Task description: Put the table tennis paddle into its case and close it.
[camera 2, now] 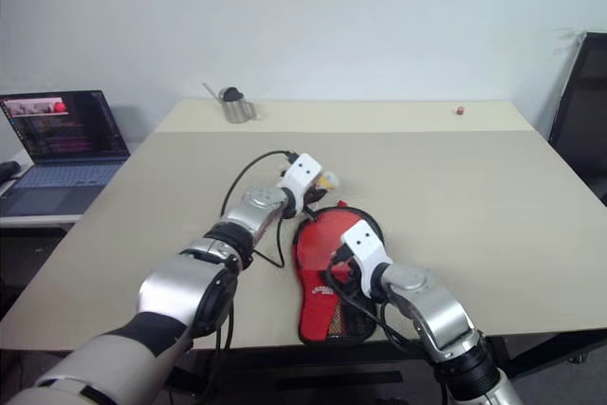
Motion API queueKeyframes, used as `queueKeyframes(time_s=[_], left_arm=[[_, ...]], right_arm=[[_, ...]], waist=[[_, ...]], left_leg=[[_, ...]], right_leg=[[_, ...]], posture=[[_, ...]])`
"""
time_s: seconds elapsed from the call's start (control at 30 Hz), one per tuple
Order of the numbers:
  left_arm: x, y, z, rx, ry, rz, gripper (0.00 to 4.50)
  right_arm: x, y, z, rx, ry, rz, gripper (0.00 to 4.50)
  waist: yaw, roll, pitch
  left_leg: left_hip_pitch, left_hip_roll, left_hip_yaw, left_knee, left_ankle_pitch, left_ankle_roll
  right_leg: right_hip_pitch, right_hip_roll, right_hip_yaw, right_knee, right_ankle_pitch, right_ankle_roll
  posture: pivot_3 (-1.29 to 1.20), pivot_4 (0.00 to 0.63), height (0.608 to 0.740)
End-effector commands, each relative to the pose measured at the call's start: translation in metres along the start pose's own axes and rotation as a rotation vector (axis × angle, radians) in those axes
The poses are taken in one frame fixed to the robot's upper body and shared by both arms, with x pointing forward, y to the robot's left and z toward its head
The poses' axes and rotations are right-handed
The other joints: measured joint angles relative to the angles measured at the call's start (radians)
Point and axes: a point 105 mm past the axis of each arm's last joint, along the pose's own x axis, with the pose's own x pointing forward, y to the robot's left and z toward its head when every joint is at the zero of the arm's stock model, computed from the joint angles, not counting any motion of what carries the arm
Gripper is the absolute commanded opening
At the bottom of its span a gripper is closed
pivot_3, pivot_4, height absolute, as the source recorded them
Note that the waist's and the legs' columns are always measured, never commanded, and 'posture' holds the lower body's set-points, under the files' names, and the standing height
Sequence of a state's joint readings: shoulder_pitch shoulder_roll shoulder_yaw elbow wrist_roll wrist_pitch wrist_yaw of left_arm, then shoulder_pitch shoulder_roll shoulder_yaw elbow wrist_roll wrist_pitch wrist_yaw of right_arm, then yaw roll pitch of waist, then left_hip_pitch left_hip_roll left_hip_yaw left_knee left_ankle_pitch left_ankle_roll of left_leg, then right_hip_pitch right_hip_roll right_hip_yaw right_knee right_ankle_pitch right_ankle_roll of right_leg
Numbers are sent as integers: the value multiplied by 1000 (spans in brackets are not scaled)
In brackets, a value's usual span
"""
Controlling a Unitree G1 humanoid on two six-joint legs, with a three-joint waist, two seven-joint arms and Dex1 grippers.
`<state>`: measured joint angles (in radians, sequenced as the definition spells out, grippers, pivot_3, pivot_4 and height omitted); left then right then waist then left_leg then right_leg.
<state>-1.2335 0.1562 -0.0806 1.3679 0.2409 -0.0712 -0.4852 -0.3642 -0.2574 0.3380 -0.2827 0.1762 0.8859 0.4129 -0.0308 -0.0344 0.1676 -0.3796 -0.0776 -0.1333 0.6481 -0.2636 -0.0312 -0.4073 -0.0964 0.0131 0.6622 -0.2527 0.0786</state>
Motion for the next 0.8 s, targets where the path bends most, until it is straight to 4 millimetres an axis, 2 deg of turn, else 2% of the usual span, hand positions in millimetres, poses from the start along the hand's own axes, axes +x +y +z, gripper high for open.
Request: queueKeyframes(time_s=[0.03, 0.33, 0.8], left_arm=[[4, -1, 27, 100, -61, 20, 163], [12, -15, 36, 339, -48, 46, 163], [13, -12, 90, 616, -147, 188, 163]], right_arm=[[1, 16, -45, 79, 180, 33, 4500], [-15, 39, -55, 140, 205, 27, 4500], [-28, 63, -64, 207, 230, 15, 4500]], waist=[[0, 0, 0], [2, -1, -3], [5, -1, -3]], left_leg=[[0, 0, 0, 0, 0, 0], [0, 0, -1, 0, 0, 0], [0, 0, -2, 0, 0, 0]], right_leg=[[0, 0, 0, 0, 0, 0], [1, 0, -1, 0, 0, 0], [2, 0, -2, -2, -2, 3]], posture=[[0, 150, 740], [0, 150, 740], [0, 150, 740]])
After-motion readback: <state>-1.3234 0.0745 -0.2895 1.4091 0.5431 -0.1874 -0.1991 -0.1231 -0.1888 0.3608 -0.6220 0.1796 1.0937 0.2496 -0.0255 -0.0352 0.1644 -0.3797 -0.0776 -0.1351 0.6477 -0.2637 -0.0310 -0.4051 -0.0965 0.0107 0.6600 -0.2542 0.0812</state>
